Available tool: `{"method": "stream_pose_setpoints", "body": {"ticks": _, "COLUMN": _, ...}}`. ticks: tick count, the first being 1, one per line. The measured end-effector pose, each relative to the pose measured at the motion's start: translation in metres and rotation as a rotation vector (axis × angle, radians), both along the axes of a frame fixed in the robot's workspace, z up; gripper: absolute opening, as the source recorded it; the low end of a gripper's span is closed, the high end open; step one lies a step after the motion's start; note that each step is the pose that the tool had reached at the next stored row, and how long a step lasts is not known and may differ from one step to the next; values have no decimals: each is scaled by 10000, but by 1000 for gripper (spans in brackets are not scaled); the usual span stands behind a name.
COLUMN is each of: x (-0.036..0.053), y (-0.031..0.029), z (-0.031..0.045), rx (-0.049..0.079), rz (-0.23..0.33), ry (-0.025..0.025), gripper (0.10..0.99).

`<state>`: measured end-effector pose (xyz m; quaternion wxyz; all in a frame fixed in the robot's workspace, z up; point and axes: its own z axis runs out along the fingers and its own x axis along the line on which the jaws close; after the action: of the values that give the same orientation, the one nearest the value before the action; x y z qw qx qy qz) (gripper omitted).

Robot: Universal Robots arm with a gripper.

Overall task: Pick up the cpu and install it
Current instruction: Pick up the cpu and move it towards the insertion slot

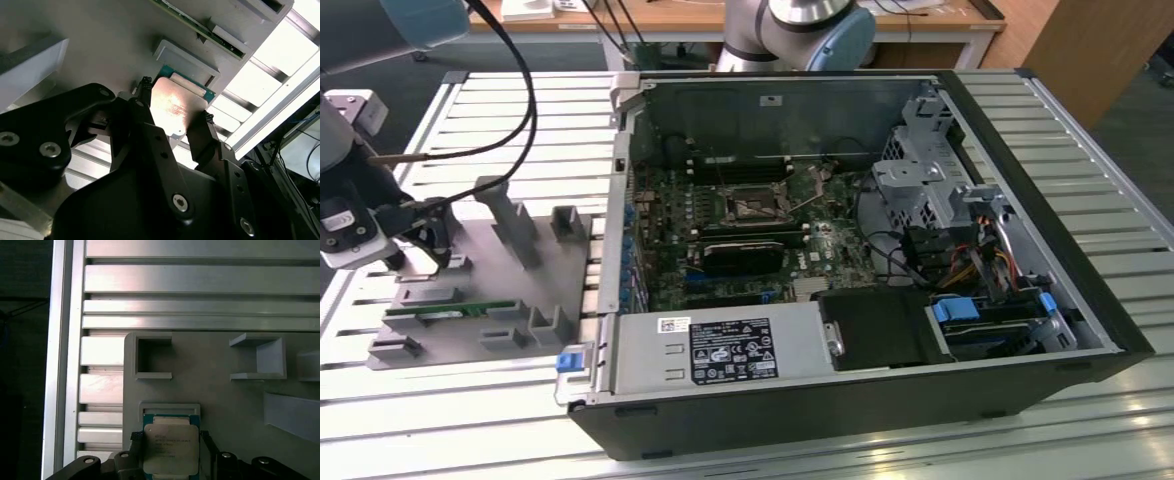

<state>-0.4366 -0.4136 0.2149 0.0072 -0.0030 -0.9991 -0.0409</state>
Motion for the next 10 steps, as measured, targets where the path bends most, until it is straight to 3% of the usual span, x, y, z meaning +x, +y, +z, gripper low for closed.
{"method": "stream_pose_setpoints", "body": {"ticks": 10, "x": 0, "y": 0, "z": 76, "rx": 41, "rz": 0, "ry": 0, "gripper": 533}}
